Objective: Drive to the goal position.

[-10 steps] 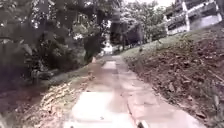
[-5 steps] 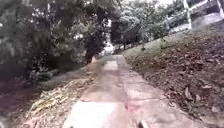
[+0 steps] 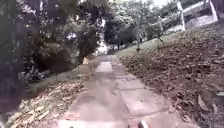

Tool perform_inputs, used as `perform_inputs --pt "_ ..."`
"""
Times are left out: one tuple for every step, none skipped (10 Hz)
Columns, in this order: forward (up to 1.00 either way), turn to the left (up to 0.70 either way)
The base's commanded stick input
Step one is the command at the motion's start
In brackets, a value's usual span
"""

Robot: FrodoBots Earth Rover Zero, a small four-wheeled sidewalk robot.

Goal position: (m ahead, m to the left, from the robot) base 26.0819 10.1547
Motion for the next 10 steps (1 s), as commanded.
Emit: perform_inputs --pt "0.85 0.00" --pt "0.85 0.00" --pt "0.85 0.00" --pt "0.85 0.00" --pt "0.85 0.00" --pt "0.85 0.00" --pt "0.85 0.00" --pt "0.85 0.00" --pt "0.85 0.00" --pt "0.85 0.00"
